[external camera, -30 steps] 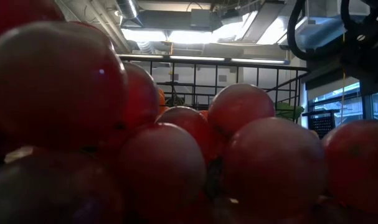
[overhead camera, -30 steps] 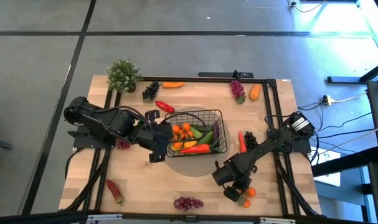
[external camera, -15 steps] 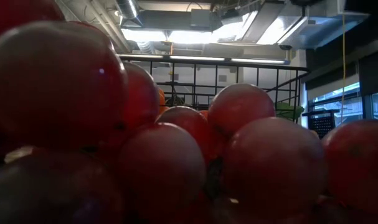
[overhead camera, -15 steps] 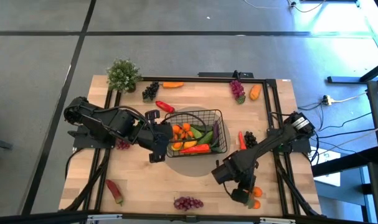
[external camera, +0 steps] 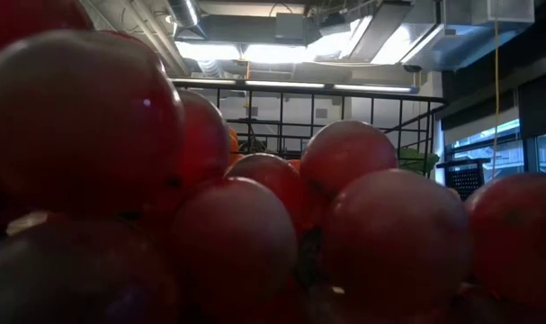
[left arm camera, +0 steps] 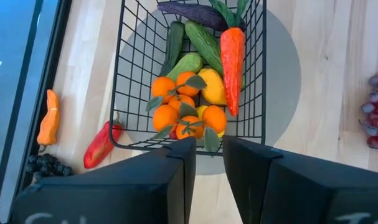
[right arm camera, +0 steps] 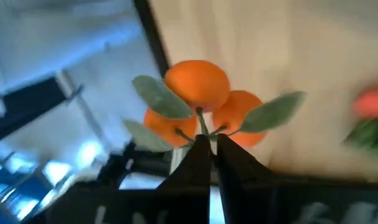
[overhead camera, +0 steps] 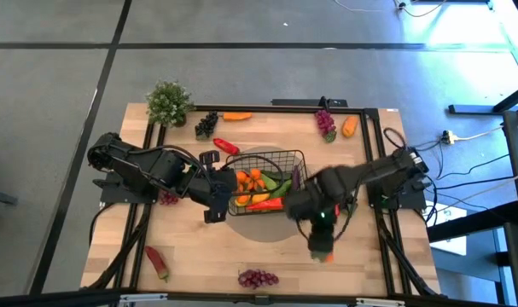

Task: Build produce basket
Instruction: Put the orange into the basket

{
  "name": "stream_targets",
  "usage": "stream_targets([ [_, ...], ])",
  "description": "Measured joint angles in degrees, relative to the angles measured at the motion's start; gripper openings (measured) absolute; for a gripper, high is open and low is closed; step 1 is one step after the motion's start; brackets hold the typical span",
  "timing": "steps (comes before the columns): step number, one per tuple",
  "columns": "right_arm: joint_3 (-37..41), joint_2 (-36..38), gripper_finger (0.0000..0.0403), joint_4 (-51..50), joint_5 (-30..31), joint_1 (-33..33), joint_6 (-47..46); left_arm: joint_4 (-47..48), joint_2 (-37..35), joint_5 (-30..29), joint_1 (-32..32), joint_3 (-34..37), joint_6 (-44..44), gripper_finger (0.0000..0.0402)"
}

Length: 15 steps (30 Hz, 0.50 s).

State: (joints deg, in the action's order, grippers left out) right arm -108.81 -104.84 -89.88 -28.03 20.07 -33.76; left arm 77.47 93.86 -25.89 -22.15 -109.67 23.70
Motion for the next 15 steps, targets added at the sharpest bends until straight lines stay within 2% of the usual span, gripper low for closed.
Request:
stream_targets([
  [5, -6.76, 0.05, 0.0, -0.08, 11.56, -6.35, 5.34, 0.0, 0.0, 0.0, 0.0, 0.0, 1.88, 0.0067],
  [8, -7.8, 0.07, 0.0, 1.79, 17.38, -10.66, 8.95, 0.04, 0.0, -0.02, 0.01, 0.0, 3.53, 0.0069],
  [15, -7.13, -3.11, 0.0, 12.52, 19.02, -18.46, 19.57, 3.07, 0.0, -3.19, 0.0, 0.0, 10.04, 0.0067],
])
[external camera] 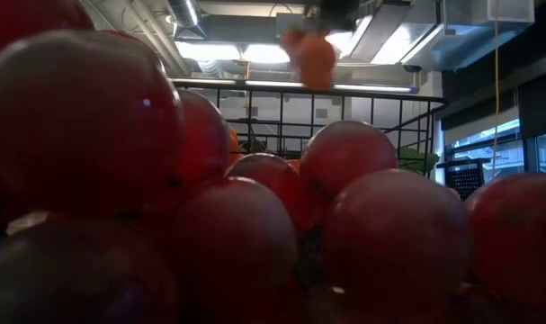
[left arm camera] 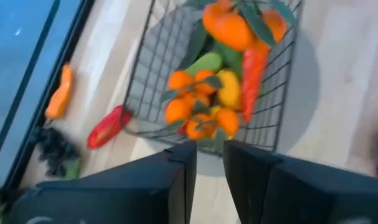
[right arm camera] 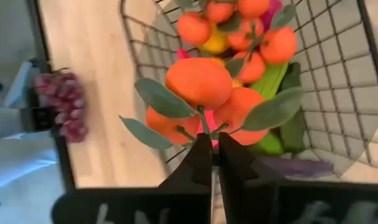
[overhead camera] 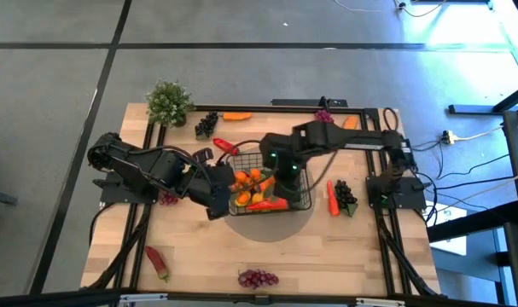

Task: Build produce basket
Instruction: Put the orange into the basket, then put the bottom red chilli pepper into the basket

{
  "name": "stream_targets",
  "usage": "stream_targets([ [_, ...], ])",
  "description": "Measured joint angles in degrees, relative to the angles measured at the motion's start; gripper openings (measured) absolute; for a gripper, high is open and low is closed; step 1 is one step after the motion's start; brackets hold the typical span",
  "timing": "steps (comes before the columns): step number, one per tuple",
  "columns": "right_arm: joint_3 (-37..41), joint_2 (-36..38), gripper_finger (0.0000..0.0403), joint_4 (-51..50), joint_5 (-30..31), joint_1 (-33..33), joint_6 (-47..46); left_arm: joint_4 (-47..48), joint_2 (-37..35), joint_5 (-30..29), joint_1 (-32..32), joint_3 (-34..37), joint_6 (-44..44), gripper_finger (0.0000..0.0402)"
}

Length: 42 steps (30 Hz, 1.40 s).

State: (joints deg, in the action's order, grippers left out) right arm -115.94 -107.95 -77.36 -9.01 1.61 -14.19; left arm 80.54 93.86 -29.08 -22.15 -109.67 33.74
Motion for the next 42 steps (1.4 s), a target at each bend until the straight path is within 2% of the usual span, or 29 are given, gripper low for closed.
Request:
stream_targets([
  [8, 0.02, -7.39, 0.0, 2.25, -1.56, -2.31, 8.78, 5.58, 0.0, -4.54, 0.02, 0.0, 9.17, 0.0069],
  [16, 0.02, -13.2, 0.0, 7.08, -3.71, -2.21, 14.51, 5.98, -1.59, -4.88, 0.78, 0.11, 11.3, 0.007],
  [20, 0.02, -15.4, 0.0, 7.0, -6.92, -2.19, 17.48, 5.99, -2.18, -5.09, 1.58, -0.05, 11.33, 0.0068],
  [27, 0.02, -16.06, 0.0041, 7.41, -9.15, -2.14, 17.63, 6.44, -2.4, -4.87, 2.16, 0.0, 11.19, 0.007],
  [33, 0.02, -16.03, 0.009, 7.1, -9.16, -2.14, 19.24, 6.48, -2.43, -4.79, 2.32, 0.0, 11.29, 0.0067],
  [37, -1.85, -16.03, 0.0095, 4.02, -7.28, -2.21, 19.69, 7.84, -2.43, -4.55, 2.43, 0.0, 15.04, 0.007],
  [42, -7.91, -16.0, 0.0096, -0.7, -1.28, -2.23, 20.02, 9.43, -2.44, -2.16, 2.17, 0.0, 21.83, 0.0068],
])
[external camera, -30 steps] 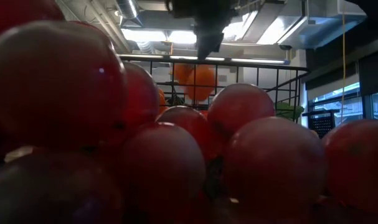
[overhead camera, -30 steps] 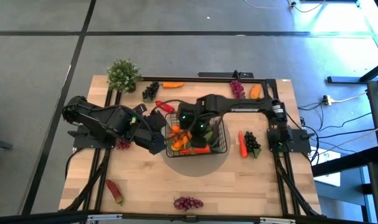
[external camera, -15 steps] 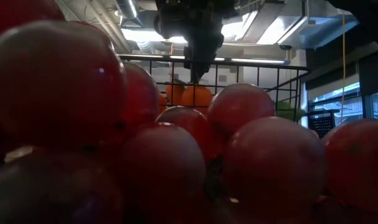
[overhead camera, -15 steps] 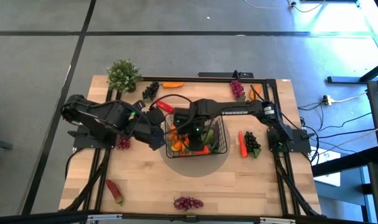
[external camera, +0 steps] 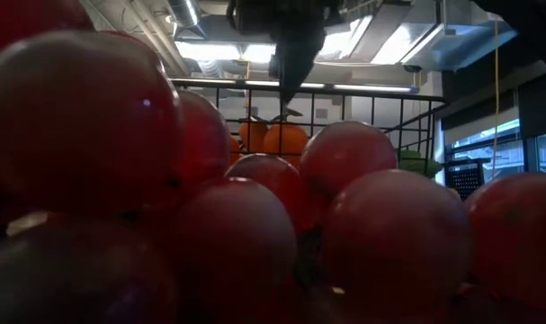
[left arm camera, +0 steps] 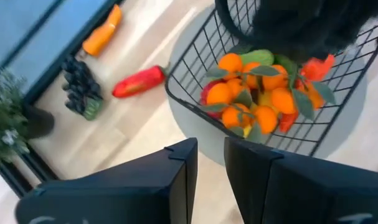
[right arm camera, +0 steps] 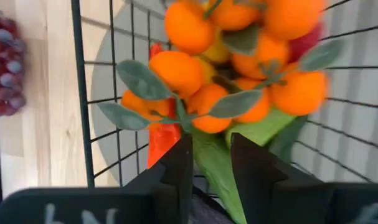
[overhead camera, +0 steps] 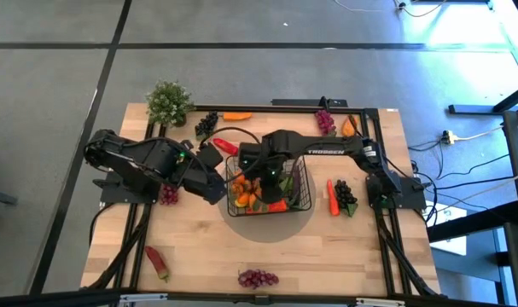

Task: Build produce basket
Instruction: Put the bottom red chilli pepper into the basket

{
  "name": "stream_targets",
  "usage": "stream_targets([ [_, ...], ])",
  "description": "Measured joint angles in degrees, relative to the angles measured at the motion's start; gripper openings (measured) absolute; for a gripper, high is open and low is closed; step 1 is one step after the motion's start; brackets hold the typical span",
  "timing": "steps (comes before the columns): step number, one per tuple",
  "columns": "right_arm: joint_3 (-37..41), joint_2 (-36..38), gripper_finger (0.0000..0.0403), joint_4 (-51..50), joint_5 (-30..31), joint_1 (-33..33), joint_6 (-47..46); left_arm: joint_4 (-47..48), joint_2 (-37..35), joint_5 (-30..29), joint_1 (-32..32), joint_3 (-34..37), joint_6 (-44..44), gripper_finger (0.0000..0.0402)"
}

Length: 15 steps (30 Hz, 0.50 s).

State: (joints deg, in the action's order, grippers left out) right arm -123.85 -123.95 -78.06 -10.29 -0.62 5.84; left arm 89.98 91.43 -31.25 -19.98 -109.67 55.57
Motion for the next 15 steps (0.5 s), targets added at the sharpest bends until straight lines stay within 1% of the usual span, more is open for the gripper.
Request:
stream_targets([
  [4, -5.38, 0.03, 0.0096, -4.13, 0.17, -0.02, 0.45, 0.11, -1.13, 0.77, -1.4, 0.0, 5.39, 0.0068],
  [9, -11.21, 0.12, 0.0096, -8.33, 0.42, 0.24, 0.51, 0.07, -3.81, 0.49, -5.47, 0.15, 14.15, 0.007],
  [13, -8.84, 4.36, 0.0097, -7.83, 1.86, 0.69, -0.71, 0.04, -4.4, 0.5, -9.32, 0.2, 20.76, 0.0067],
  [15, -8.63, 6.17, 0.0097, -8.29, 4.24, 0.93, -1.5, 0.06, -4.55, 0.58, -11.01, 0.25, 23.24, 0.0068],
])
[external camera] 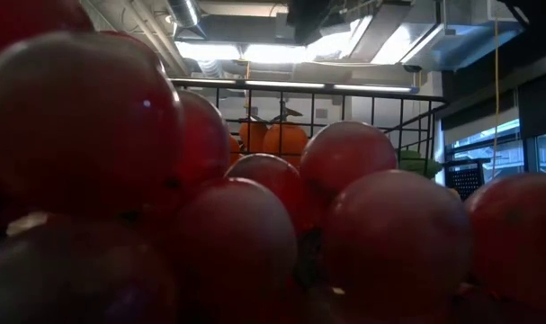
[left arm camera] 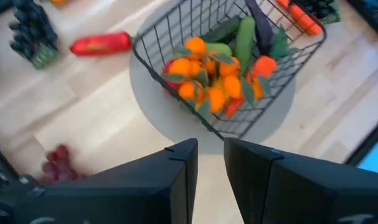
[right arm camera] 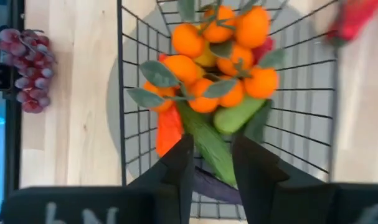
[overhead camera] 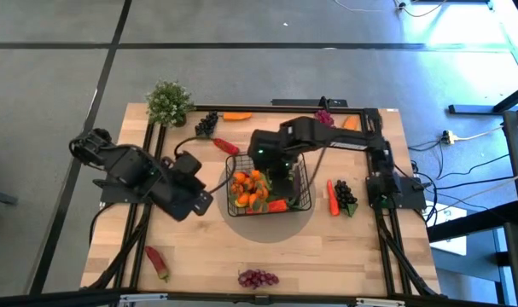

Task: Build produce basket
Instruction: Put the bottom red chilli pepper into the basket

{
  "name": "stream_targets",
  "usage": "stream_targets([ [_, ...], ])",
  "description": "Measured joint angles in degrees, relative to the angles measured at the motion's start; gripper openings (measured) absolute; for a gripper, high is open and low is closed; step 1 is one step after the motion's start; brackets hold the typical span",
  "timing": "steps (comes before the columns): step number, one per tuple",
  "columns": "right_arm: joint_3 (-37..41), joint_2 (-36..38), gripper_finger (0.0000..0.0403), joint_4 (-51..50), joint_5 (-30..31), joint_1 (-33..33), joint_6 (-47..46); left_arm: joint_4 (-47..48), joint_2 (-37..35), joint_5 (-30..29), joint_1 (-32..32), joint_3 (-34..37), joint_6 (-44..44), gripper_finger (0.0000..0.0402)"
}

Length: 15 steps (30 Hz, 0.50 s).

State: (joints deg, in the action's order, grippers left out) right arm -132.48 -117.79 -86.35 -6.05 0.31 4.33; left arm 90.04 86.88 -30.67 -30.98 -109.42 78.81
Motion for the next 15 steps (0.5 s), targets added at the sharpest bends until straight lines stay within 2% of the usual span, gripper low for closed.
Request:
stream_targets([
  [4, 0.04, 4.14, 0.0097, -1.28, 4.18, 0.29, -2.53, -0.05, -0.01, 2.9, -3.1, 2.97, 6.77, 0.007],
  [10, 0.04, 9.44, 0.0097, -2.53, 9.15, 0.75, -8.07, -0.05, 0.06, 11.93, -8.71, 10.82, 22.54, 0.0067],
  [13, 0.04, 11.17, 0.0097, -3.19, 8.78, 1.29, -8.13, -0.23, 0.06, 15.34, -11.96, 14.68, 33.32, 0.0067],
  [15, 0.04, 11.97, 0.0096, -3.59, 5.61, 1.45, -5.47, -0.88, 0.06, 18.13, -14.04, 17.29, 40.34, 0.0067],
])
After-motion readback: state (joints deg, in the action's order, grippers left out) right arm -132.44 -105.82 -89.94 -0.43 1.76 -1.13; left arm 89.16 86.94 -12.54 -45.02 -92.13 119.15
